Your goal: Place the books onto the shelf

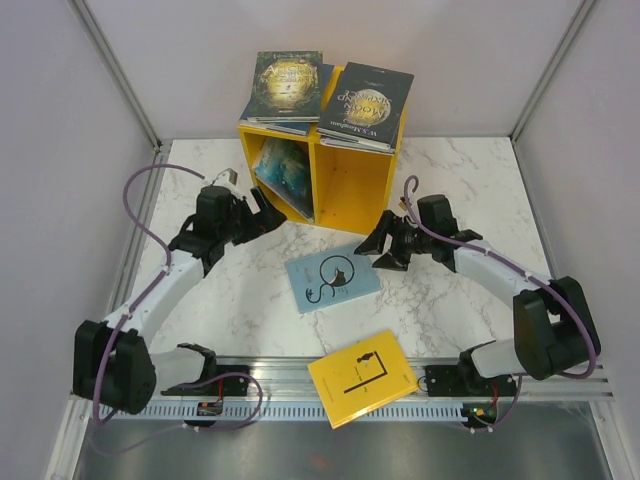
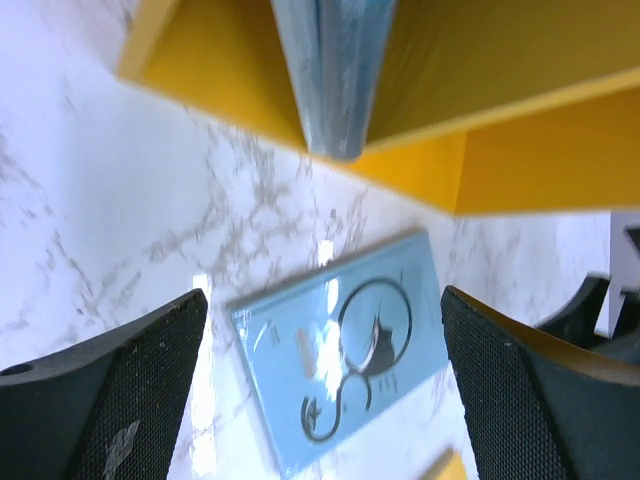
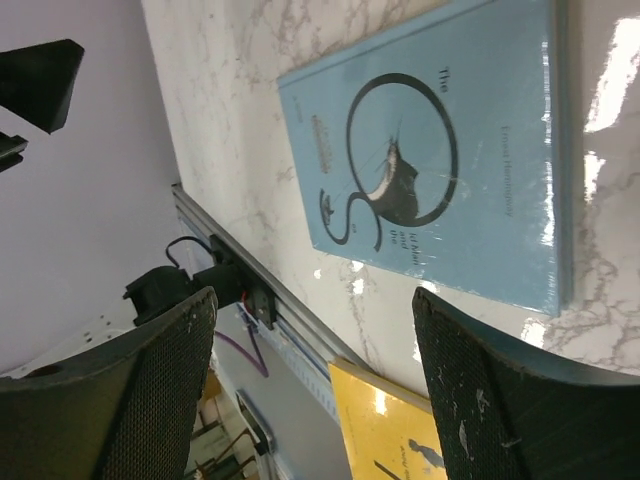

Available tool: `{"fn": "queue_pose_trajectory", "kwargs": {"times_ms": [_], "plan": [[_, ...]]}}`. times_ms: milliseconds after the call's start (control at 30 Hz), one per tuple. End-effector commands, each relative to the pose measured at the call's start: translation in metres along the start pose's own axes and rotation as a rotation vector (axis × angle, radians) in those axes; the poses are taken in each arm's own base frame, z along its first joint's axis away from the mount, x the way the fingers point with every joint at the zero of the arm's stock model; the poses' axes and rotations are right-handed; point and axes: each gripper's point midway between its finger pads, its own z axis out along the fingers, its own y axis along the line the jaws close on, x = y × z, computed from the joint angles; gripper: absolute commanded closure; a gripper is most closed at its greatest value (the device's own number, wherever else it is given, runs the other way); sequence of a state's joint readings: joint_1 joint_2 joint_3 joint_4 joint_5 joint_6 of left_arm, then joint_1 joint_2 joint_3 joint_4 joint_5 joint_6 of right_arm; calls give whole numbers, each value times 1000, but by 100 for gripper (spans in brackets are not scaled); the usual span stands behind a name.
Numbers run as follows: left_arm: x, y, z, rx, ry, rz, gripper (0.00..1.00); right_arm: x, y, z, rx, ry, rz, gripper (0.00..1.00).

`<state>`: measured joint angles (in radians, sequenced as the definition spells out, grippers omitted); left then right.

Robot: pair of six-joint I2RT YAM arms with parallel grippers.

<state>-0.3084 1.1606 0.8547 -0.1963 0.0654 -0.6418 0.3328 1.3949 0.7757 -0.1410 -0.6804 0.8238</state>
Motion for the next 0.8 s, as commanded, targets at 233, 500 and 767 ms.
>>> {"fn": "queue_pose_trajectory", "kwargs": {"times_ms": [233,500,767], "plan": [[94,-18,36,384,406,43,0,15,-67,-6,305,20,30,19],[99,3,78,251,344,19,1,38,-76,-29,337,2,23,19],[141,22,101,169,440,9,1,31,-65,-54,378,-73,-32,19]]}}
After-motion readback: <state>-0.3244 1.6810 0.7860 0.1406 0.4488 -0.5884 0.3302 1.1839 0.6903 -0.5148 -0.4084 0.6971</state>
